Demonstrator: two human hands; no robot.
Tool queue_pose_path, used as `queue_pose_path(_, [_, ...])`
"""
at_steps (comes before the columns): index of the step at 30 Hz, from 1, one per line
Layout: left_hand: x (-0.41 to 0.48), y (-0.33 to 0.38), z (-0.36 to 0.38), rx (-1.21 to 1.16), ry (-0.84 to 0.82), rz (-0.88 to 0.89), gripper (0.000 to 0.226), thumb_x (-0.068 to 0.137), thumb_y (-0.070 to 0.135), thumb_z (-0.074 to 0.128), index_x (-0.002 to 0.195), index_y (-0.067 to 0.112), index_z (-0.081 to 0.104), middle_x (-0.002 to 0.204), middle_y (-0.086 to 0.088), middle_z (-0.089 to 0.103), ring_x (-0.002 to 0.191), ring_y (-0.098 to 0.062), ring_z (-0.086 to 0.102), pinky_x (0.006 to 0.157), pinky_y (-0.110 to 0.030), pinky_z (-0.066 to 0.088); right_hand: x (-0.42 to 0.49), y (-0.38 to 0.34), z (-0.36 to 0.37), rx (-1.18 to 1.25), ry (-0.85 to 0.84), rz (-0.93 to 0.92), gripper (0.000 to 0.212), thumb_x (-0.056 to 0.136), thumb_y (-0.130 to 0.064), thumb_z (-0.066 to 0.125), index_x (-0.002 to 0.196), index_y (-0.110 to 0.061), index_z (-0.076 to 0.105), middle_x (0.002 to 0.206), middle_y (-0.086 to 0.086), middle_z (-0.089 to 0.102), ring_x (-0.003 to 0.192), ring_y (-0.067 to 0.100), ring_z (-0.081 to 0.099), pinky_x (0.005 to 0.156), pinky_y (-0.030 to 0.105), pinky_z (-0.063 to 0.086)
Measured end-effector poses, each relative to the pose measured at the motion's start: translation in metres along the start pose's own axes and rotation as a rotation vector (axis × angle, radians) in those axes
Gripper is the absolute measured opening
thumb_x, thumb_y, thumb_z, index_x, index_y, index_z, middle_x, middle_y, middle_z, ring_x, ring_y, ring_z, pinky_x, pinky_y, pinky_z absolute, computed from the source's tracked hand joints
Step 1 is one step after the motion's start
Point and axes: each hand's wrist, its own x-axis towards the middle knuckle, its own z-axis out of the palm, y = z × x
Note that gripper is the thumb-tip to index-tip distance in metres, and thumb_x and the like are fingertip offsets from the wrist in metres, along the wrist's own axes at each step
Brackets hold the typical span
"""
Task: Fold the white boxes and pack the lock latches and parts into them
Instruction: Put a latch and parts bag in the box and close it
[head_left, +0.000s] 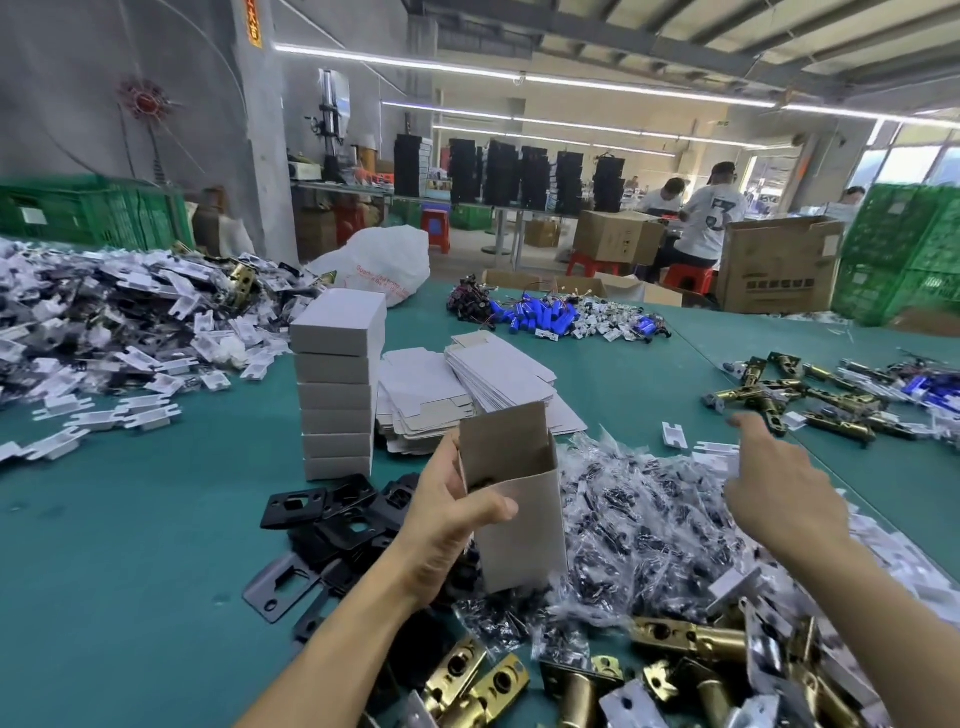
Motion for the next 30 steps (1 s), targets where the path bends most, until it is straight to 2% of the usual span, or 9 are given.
queue_pose_path(2, [0.0,0.0,-0.002,0.042,-0.005,0.016,0.074,0.054,0.016,0.073,0.125,0.01,0.054,0.104,0.001,0.073,0.095,-0.011,0.067,0.079,-0.022,0.054,-0.003,-0.009,-0.008,0.203,0.045,-0.06,0.049,0.093,-0.005,0.05,0.141,-0.015,0.043,0.092,0.011,0.062,0.084,0.034,0.06,0.075,0.046,0.052])
queue_pose_path(4, [0.001,-0.002,-0.005,0.077,-0.016,0.011,0.061,0.061,0.003,0.07,0.12,0.011,0.057,0.095,0.003,0.073,0.087,-0.01,0.066,0.076,-0.022,0.054,-0.011,-0.023,-0.02,0.44,0.106,-0.17,0.039,0.092,-0.009,0.062,0.131,-0.012,0.057,0.083,0.001,0.065,0.081,0.024,0.065,0.085,0.048,0.054])
queue_pose_path(6, [0.0,-0.005,-0.005,0.127,-0.049,-0.008,0.05,0.066,-0.003,0.067,0.113,0.012,0.06,0.089,0.003,0.071,0.082,-0.01,0.065,0.073,-0.022,0.053,-0.024,-0.041,-0.034,0.654,0.103,-0.255,0.032,0.088,-0.011,0.071,0.119,-0.015,0.065,0.079,-0.004,0.069,0.076,0.014,0.069,0.084,0.043,0.057])
queue_pose_path(11, [-0.001,-0.009,-0.005,0.218,-0.094,-0.031,0.034,0.067,0.0,0.076,0.099,0.006,0.067,0.088,-0.011,0.066,0.082,-0.02,0.061,0.077,-0.033,0.051,-0.054,-0.078,-0.06,0.973,-0.047,-0.424,0.024,0.081,-0.009,0.075,0.103,-0.016,0.068,0.079,0.003,0.076,0.073,0.014,0.074,0.071,0.028,0.061])
queue_pose_path(15, [0.0,-0.009,-0.004,0.225,-0.092,-0.063,0.051,0.065,0.009,0.082,0.103,-0.016,0.058,0.087,-0.024,0.061,0.083,-0.025,0.059,0.08,-0.042,0.051,-0.067,-0.086,-0.071,0.84,0.005,-0.591,0.012,0.079,-0.015,0.077,0.087,-0.023,0.073,0.069,-0.003,0.074,0.061,0.006,0.07,0.057,0.017,0.055])
queue_pose_path(17, [0.0,-0.009,-0.002,0.245,-0.098,-0.072,0.048,0.067,0.005,0.08,0.104,-0.016,0.058,0.091,-0.035,0.06,0.085,-0.027,0.061,0.082,-0.048,0.053,-0.069,-0.086,-0.072,0.727,0.06,-0.605,0.005,0.076,-0.025,0.078,0.078,-0.027,0.074,0.063,-0.006,0.069,0.057,0.003,0.063,0.053,0.014,0.048])
queue_pose_path(21, [0.0,-0.011,0.002,0.338,-0.106,-0.094,0.039,0.068,0.006,0.08,0.104,-0.001,0.067,0.092,-0.018,0.07,0.088,-0.022,0.067,0.082,-0.04,0.057,-0.068,-0.087,-0.071,0.602,0.065,-0.567,0.016,0.072,-0.049,0.067,0.068,-0.034,0.063,0.08,-0.004,0.057,0.071,0.002,0.054,0.064,0.022,0.046])
queue_pose_path(26, [-0.001,-0.011,0.005,0.42,-0.127,-0.137,0.03,0.066,0.011,0.079,0.092,0.001,0.07,0.084,-0.006,0.069,0.081,-0.017,0.066,0.077,-0.035,0.055,-0.072,-0.095,-0.067,0.439,0.078,-0.603,0.019,0.085,-0.031,0.074,0.076,-0.022,0.059,0.068,-0.013,0.062,0.067,0.009,0.063,0.065,0.041,0.055])
queue_pose_path(30, [-0.001,-0.009,0.004,0.462,-0.123,-0.172,0.033,0.064,0.015,0.079,0.092,-0.002,0.07,0.089,-0.019,0.071,0.082,-0.025,0.068,0.083,-0.047,0.056,-0.078,-0.107,-0.06,0.348,0.102,-0.647,0.017,0.085,-0.022,0.073,0.08,-0.018,0.059,0.079,0.0,0.064,0.072,0.025,0.061,0.067,0.043,0.052])
